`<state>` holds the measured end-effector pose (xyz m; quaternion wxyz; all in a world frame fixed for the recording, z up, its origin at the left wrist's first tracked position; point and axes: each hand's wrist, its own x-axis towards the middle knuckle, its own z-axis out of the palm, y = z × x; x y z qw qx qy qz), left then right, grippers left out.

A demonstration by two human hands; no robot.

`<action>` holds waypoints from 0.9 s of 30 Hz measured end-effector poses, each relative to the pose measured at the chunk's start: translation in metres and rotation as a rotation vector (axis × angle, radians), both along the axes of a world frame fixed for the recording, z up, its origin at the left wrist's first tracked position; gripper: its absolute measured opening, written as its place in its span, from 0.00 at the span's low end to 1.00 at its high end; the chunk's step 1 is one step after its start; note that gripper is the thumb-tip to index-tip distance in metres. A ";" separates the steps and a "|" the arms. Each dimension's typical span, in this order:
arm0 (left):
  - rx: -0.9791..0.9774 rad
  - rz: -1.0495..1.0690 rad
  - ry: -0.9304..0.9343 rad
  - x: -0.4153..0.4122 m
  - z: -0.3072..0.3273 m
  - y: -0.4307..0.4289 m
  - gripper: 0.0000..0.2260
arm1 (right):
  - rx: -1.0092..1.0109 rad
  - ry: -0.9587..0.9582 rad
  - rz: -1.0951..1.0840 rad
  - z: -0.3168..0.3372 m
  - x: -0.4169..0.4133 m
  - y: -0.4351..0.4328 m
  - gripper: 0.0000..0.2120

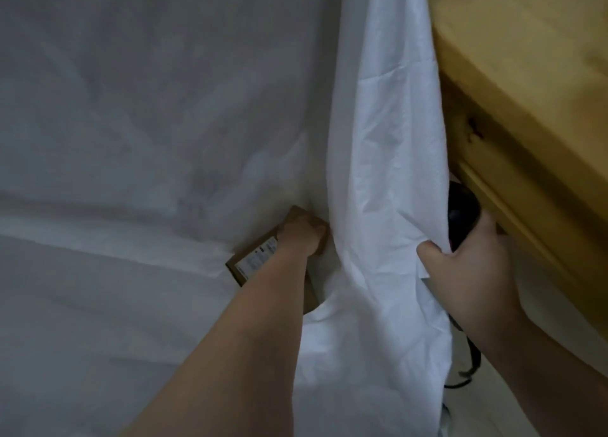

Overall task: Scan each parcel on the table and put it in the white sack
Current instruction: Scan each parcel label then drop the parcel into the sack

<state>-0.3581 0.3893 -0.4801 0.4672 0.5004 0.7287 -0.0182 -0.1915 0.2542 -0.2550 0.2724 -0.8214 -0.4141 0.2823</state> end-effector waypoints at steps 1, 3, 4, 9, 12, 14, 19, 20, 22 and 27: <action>-0.011 0.015 0.000 -0.005 0.022 -0.004 0.18 | -0.026 0.016 -0.004 0.003 0.001 0.000 0.23; 0.023 -0.043 0.048 -0.013 0.093 -0.023 0.14 | -0.075 0.048 0.000 0.008 0.004 -0.001 0.24; 0.046 -0.079 0.087 -0.018 0.119 -0.033 0.15 | -0.100 0.056 0.001 0.012 0.006 -0.001 0.25; 0.104 -0.136 0.139 -0.037 0.211 -0.081 0.19 | -0.182 0.078 0.048 0.043 0.008 -0.010 0.31; 0.160 -0.110 0.145 -0.036 0.264 -0.109 0.21 | -0.236 0.084 0.087 0.068 0.006 -0.024 0.29; 0.198 -0.089 0.096 -0.032 0.298 -0.124 0.22 | -0.263 0.090 0.109 0.084 0.006 -0.034 0.30; 0.282 -0.057 0.021 -0.024 0.378 -0.143 0.23 | -0.313 0.074 0.155 0.140 0.007 -0.057 0.24; 0.292 -0.064 0.020 -0.023 0.393 -0.146 0.23 | -0.301 0.066 0.163 0.153 0.006 -0.060 0.21; 0.318 -0.083 -0.003 -0.019 0.423 -0.146 0.24 | -0.256 0.062 0.142 0.180 0.007 -0.064 0.19; 0.455 -0.194 -0.037 -0.002 0.495 -0.119 0.24 | -0.143 0.015 0.101 0.250 0.019 -0.051 0.14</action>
